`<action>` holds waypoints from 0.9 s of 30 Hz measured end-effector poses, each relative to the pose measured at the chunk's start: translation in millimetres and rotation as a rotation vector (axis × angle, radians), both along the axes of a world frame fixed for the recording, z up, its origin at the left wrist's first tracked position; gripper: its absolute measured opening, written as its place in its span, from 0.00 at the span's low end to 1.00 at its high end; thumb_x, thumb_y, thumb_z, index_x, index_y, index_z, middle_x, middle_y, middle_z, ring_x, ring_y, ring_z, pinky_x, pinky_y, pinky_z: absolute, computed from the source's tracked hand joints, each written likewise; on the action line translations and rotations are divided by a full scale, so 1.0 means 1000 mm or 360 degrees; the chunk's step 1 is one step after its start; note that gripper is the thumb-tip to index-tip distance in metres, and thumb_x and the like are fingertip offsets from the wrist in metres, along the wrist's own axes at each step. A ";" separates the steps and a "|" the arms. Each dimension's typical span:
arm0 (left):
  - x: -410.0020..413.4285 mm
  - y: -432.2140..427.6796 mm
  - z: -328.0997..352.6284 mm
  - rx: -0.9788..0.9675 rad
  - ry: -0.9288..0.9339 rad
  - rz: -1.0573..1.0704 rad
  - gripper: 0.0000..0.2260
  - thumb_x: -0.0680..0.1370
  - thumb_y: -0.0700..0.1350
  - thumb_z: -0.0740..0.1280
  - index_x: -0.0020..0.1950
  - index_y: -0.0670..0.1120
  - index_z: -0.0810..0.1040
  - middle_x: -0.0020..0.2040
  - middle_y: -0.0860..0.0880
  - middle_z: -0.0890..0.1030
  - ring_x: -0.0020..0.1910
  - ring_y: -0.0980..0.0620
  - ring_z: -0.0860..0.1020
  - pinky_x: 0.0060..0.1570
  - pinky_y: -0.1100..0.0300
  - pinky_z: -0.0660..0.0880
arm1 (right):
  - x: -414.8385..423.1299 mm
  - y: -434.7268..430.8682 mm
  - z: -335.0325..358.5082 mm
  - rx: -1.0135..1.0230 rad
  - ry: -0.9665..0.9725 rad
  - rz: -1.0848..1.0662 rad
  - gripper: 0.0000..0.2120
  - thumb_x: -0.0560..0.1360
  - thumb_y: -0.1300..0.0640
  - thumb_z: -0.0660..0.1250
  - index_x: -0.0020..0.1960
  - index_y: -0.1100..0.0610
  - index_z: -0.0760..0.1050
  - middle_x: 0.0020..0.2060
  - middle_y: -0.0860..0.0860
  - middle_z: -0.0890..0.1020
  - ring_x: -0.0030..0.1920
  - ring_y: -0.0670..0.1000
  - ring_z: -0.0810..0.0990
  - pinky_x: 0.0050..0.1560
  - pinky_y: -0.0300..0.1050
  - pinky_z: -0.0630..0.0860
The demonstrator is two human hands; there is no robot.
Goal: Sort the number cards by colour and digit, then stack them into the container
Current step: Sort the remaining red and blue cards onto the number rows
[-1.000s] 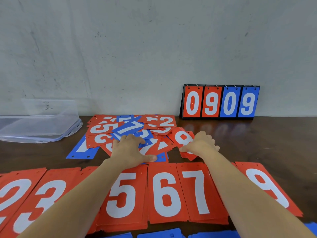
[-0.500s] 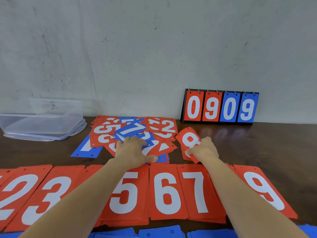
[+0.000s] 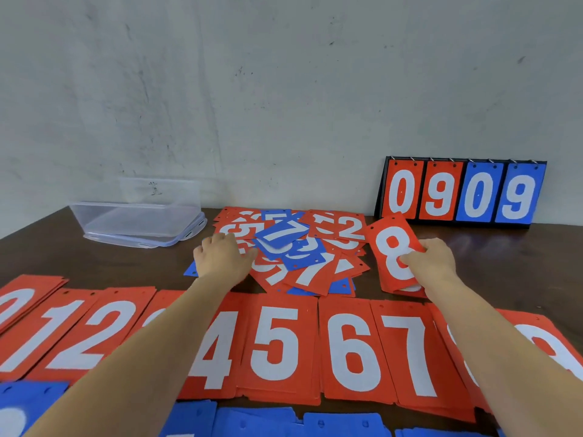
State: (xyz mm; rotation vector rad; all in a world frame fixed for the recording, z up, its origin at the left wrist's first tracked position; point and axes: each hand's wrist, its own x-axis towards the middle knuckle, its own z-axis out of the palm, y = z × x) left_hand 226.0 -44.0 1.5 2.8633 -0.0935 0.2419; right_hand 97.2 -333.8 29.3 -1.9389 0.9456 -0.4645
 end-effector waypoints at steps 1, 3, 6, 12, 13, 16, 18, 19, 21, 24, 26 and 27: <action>0.006 0.008 -0.001 -0.0001 0.0043 0.0038 0.31 0.76 0.66 0.61 0.72 0.46 0.68 0.70 0.46 0.71 0.70 0.44 0.66 0.69 0.46 0.62 | 0.002 0.002 0.001 0.0020 -0.0041 0.0000 0.24 0.75 0.60 0.70 0.69 0.58 0.68 0.64 0.59 0.76 0.62 0.61 0.76 0.59 0.59 0.75; 0.017 0.021 -0.006 -0.0037 0.0140 0.0001 0.36 0.74 0.68 0.61 0.75 0.47 0.63 0.73 0.47 0.68 0.73 0.45 0.64 0.71 0.45 0.60 | 0.005 0.005 0.004 0.0039 -0.0093 0.0011 0.22 0.76 0.60 0.70 0.68 0.58 0.68 0.64 0.59 0.76 0.62 0.61 0.76 0.58 0.59 0.75; 0.026 0.028 -0.009 -0.0018 0.0199 -0.0181 0.36 0.75 0.67 0.61 0.76 0.48 0.59 0.75 0.48 0.65 0.74 0.47 0.63 0.72 0.45 0.59 | 0.011 0.011 0.007 0.0053 -0.0143 0.0038 0.22 0.75 0.62 0.70 0.67 0.57 0.68 0.64 0.58 0.75 0.62 0.61 0.76 0.56 0.59 0.76; 0.029 0.025 0.011 0.0169 0.0451 -0.0377 0.33 0.80 0.62 0.56 0.80 0.50 0.48 0.78 0.47 0.59 0.76 0.44 0.58 0.73 0.51 0.50 | 0.017 0.018 0.008 0.0033 -0.0227 0.0076 0.24 0.75 0.60 0.70 0.68 0.56 0.67 0.64 0.57 0.75 0.61 0.61 0.77 0.58 0.59 0.75; 0.030 0.024 0.012 0.0279 0.0384 -0.0375 0.32 0.80 0.63 0.55 0.79 0.50 0.49 0.76 0.47 0.64 0.75 0.44 0.61 0.72 0.51 0.52 | 0.018 0.019 0.008 0.0031 -0.0237 0.0083 0.24 0.75 0.60 0.70 0.68 0.56 0.67 0.64 0.57 0.75 0.61 0.61 0.76 0.57 0.59 0.76; 0.032 0.017 0.011 0.0598 0.0021 -0.0360 0.28 0.79 0.65 0.56 0.73 0.50 0.66 0.64 0.48 0.78 0.64 0.47 0.73 0.66 0.53 0.60 | 0.017 0.024 0.007 0.0030 -0.0251 0.0098 0.24 0.75 0.60 0.70 0.68 0.56 0.68 0.64 0.57 0.75 0.61 0.60 0.76 0.57 0.58 0.76; 0.029 0.016 0.011 0.0674 -0.0136 -0.0316 0.24 0.78 0.66 0.58 0.61 0.49 0.76 0.53 0.50 0.81 0.55 0.49 0.76 0.61 0.55 0.62 | 0.015 0.028 0.006 0.0040 -0.0253 0.0109 0.24 0.75 0.60 0.71 0.68 0.56 0.68 0.64 0.57 0.75 0.61 0.60 0.76 0.57 0.58 0.76; 0.028 0.016 0.010 0.0696 -0.0175 -0.0293 0.23 0.77 0.66 0.58 0.57 0.49 0.77 0.49 0.51 0.81 0.51 0.50 0.77 0.60 0.55 0.63 | 0.014 0.030 0.005 0.0050 -0.0254 0.0113 0.24 0.75 0.60 0.71 0.68 0.56 0.68 0.64 0.57 0.75 0.61 0.60 0.76 0.56 0.57 0.76; 0.027 0.021 0.008 0.0645 -0.0221 -0.0268 0.24 0.76 0.67 0.59 0.56 0.49 0.78 0.48 0.51 0.82 0.50 0.50 0.78 0.60 0.55 0.63 | 0.012 0.034 0.006 0.0056 -0.0262 0.0126 0.24 0.75 0.60 0.71 0.68 0.56 0.68 0.63 0.57 0.75 0.61 0.60 0.76 0.56 0.57 0.77; 0.033 0.034 0.007 0.0335 -0.0182 -0.0183 0.25 0.77 0.66 0.60 0.64 0.51 0.76 0.56 0.50 0.81 0.57 0.50 0.77 0.63 0.52 0.63 | 0.011 0.038 0.008 0.0054 -0.0282 0.0146 0.23 0.75 0.59 0.71 0.68 0.56 0.68 0.63 0.57 0.76 0.60 0.60 0.77 0.56 0.56 0.77; 0.041 0.041 0.004 0.0244 -0.0055 -0.0175 0.28 0.76 0.67 0.60 0.70 0.50 0.71 0.62 0.48 0.79 0.62 0.48 0.75 0.65 0.50 0.62 | 0.011 0.041 0.009 0.0065 -0.0302 0.0167 0.23 0.75 0.60 0.71 0.67 0.57 0.69 0.62 0.56 0.76 0.60 0.59 0.77 0.56 0.56 0.77; 0.045 0.044 0.002 0.0202 0.0046 -0.0188 0.31 0.75 0.68 0.60 0.72 0.49 0.68 0.64 0.47 0.77 0.65 0.46 0.73 0.66 0.49 0.62 | 0.011 0.043 0.010 0.0073 -0.0312 0.0178 0.22 0.75 0.60 0.70 0.67 0.57 0.69 0.62 0.56 0.76 0.60 0.58 0.77 0.56 0.55 0.77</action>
